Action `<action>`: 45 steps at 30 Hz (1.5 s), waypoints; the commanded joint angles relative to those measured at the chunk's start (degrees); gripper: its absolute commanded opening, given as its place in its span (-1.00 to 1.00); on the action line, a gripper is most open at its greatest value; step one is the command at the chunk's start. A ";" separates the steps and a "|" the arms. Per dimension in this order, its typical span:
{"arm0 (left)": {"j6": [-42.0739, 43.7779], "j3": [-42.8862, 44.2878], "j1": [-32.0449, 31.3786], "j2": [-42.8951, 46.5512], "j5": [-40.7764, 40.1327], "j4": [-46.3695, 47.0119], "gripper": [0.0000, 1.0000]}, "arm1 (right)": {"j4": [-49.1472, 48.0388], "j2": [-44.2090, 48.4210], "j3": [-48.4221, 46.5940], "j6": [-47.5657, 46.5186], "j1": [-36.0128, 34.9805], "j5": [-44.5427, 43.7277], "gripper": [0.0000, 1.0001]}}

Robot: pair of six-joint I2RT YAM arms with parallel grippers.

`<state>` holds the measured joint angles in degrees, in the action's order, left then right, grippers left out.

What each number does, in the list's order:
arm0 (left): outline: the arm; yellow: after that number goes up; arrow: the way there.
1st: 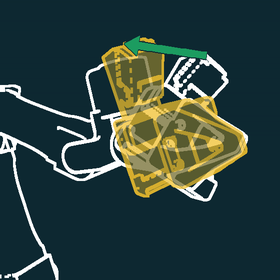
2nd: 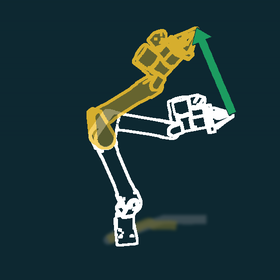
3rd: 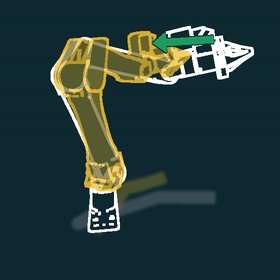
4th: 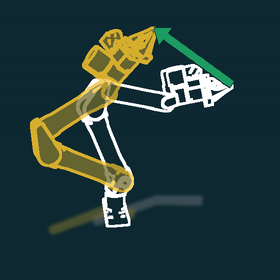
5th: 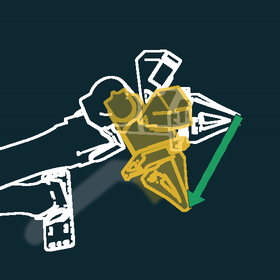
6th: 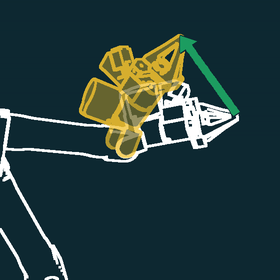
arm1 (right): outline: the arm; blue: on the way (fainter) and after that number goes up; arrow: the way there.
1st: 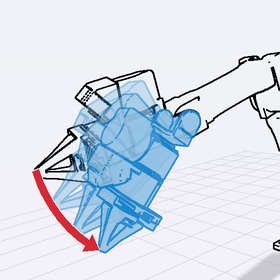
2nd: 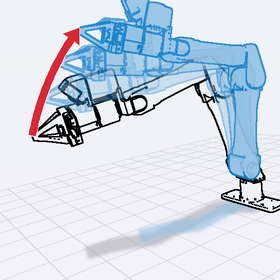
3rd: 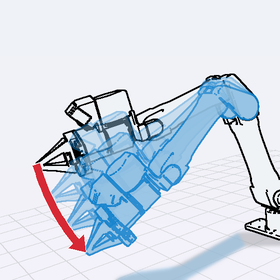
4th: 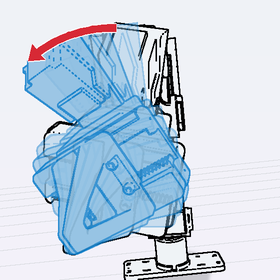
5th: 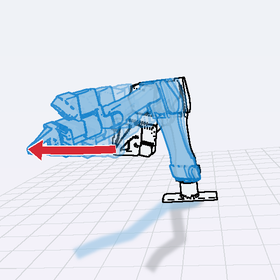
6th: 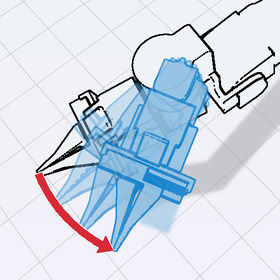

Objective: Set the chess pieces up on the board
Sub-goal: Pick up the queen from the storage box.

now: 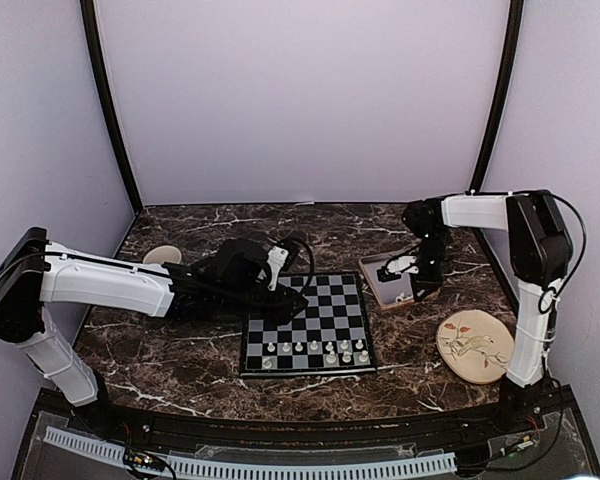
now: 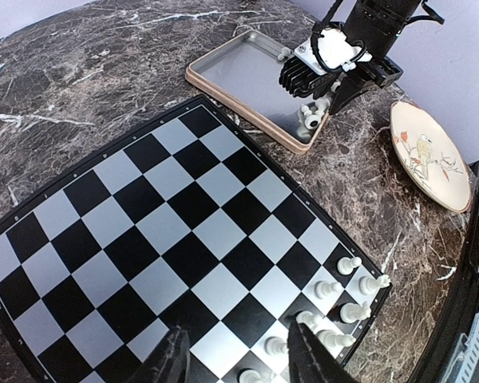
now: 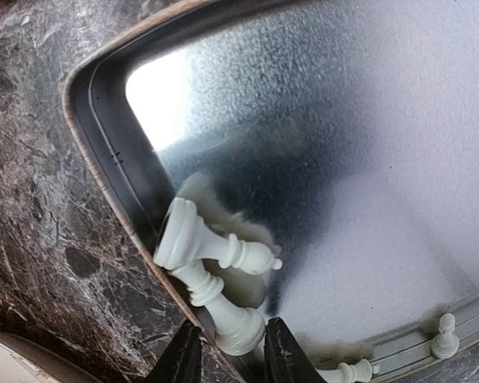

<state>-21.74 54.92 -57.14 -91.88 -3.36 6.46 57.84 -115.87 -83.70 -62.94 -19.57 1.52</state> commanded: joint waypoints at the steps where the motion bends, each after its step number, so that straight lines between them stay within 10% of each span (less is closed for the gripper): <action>1: -0.76 -1.27 0.11 0.20 1.01 1.46 -0.12 | -0.38 -2.44 -0.73 -0.02 -0.57 0.11 -0.45; 13: -0.90 -1.79 0.10 0.54 1.25 1.44 -0.13 | 9.71 -3.86 -8.25 0.78 -0.49 2.54 -0.42; 45: -1.64 -2.91 0.10 0.63 1.69 2.48 -0.12 | 0.86 -4.49 -2.39 0.82 -1.78 -0.10 -0.47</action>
<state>-23.16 52.45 -57.14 -91.88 -2.31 7.70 59.57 -120.20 -88.84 -61.84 -21.02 2.31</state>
